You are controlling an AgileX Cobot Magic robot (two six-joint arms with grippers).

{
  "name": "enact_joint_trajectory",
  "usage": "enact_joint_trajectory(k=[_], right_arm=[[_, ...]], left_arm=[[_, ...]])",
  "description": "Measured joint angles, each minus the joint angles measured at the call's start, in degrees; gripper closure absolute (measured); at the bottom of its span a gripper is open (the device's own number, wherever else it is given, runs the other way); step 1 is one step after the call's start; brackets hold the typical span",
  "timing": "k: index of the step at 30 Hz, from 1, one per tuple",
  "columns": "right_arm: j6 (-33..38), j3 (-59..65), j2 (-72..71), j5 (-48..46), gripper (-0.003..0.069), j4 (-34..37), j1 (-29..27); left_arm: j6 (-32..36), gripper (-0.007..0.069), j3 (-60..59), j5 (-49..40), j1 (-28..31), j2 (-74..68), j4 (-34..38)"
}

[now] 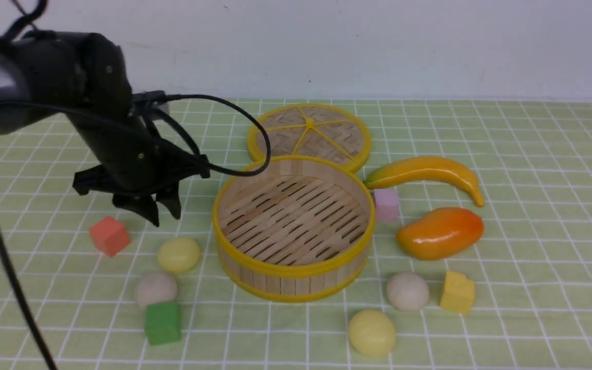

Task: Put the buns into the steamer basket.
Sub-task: Use the left arm to grab a steamed stuffed bun

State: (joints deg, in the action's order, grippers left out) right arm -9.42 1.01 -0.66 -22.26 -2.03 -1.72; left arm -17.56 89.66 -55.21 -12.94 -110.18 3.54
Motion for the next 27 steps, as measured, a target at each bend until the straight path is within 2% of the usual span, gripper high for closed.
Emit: enact_joint_trajectory(k=[22, 26, 27], right_arm=[[0.0, 0.0, 0.0, 0.0, 0.0418, 0.0, 0.0], [0.0, 0.0, 0.0, 0.0, 0.0418, 0.0, 0.0], [0.0, 0.0, 0.0, 0.0, 0.0418, 0.0, 0.0]], left_arm=[[-0.27, 0.0386, 1.17, 1.88, 0.0, -8.16, -2.48], [0.34, 0.0409, 1.18, -0.02, 0.0, -8.16, -2.48], [0.87, 0.0441, 1.18, -0.76, 0.0, -8.16, -2.48]])
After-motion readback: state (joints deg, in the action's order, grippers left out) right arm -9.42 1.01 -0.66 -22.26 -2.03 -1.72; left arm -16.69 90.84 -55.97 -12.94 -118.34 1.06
